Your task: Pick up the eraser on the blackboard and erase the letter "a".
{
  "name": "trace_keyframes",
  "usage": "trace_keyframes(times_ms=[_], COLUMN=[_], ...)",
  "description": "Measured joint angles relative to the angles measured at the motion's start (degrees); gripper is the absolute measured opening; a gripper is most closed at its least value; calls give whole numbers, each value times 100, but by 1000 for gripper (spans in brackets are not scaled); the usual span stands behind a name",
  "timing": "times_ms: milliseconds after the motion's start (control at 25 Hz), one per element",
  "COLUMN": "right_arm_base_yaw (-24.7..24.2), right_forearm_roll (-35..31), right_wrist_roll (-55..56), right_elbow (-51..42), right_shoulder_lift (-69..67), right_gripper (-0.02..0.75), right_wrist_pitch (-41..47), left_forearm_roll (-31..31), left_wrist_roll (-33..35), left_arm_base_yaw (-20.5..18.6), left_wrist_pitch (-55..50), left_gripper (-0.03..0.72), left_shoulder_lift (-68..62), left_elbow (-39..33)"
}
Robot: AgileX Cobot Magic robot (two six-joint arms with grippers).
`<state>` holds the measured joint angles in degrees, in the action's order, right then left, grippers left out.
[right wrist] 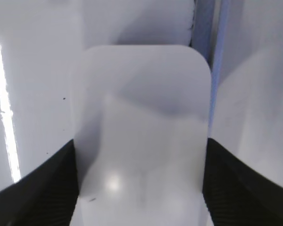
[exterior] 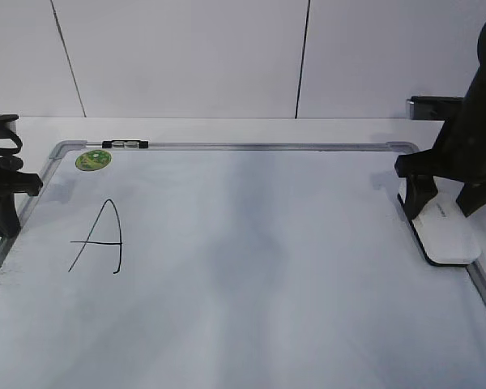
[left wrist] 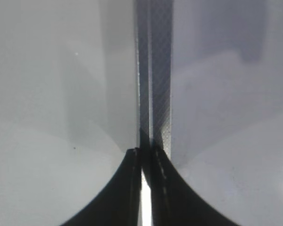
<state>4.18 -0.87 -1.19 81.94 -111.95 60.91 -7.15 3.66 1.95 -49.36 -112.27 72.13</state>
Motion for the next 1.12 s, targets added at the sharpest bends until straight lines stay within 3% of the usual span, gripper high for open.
trace_keyframes(times_ms=[320, 520, 800, 880, 1120], right_arm_base_yaw=[0, 0, 0, 0, 0], right_forearm_roll=[-18, -18, -179, -259, -309], right_wrist_roll=[0, 0, 16, 16, 37], right_elbow=[65, 671, 1423, 1436, 1436], right_shoulder_lift=[0, 0, 11, 30, 314], right_gripper=[594, 594, 594, 593, 592], right_wrist_pitch=[198, 777, 877, 903, 926], left_forearm_roll=[0, 0, 0, 0, 31], left_wrist_roll=[0, 0, 0, 31, 93], left_arm_base_yaw=[0, 0, 0, 0, 0], left_wrist_pitch=[0, 0, 0, 0, -43], left_gripper=[14, 14, 21, 46, 213], left_shoulder_lift=[0, 0, 0, 0, -27], left_elbow=[0, 0, 0, 0, 111])
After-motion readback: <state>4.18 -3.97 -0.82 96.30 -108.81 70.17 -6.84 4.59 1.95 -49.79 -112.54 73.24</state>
